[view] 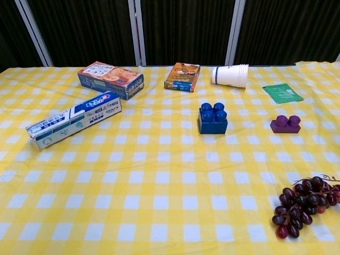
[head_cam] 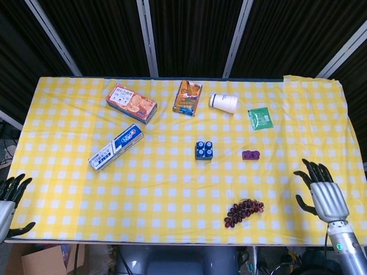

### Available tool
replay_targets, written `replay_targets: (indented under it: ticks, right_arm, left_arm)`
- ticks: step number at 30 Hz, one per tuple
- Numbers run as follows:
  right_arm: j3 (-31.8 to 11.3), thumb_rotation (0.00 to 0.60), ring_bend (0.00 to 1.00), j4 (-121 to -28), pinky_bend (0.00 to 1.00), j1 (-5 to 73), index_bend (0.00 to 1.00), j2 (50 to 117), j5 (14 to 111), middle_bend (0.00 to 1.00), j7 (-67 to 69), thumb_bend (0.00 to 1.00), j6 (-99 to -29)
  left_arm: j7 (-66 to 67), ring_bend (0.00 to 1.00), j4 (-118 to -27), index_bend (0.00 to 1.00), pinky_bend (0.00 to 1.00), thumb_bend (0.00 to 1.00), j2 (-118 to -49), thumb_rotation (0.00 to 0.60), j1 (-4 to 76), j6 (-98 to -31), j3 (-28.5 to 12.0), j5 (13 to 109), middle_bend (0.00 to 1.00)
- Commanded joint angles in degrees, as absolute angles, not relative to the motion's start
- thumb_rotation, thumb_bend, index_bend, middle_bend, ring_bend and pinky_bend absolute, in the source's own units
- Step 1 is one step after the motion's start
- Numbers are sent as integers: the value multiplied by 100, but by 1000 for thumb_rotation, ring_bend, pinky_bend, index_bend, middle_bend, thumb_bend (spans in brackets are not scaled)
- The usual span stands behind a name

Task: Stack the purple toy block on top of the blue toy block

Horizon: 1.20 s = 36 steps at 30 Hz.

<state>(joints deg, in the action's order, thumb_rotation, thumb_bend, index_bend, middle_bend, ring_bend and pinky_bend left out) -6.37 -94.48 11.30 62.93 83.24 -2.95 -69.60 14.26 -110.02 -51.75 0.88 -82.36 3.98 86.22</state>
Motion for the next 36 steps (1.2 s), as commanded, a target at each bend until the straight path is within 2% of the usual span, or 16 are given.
replay_targets:
  ticks: [1, 11, 23, 36]
  right_arm:
    - [-1017, 600, 11, -9538, 0, 1779, 273, 6327, 7753, 1, -746, 426, -6198]
    - [-1315, 600, 11, -8723, 0, 2969, 273, 6946, 6326, 1, -1443, 426, -4637]
    - [-1165, 600, 11, -7530, 0, 3623, 273, 7739, 5817, 1, -1432, 425, -3875]
    - [-1058, 600, 11, -6623, 0, 4043, 284, 8285, 5775, 1, -1179, 427, -3447]
  left_arm:
    - [1485, 0, -10978, 48, 42, 0, -5208, 600, 118, -8175, 363, 8514, 0]
    - [1699, 0, -10956, 48, 42, 0, -5290, 600, 159, -8120, 266, 8224, 0]
    - [1953, 0, -10856, 50, 42, 0, -5429, 600, 257, -7968, 137, 7765, 0]
    - [2053, 0, -10824, 50, 42, 0, -5475, 600, 298, -7936, 102, 7582, 0]
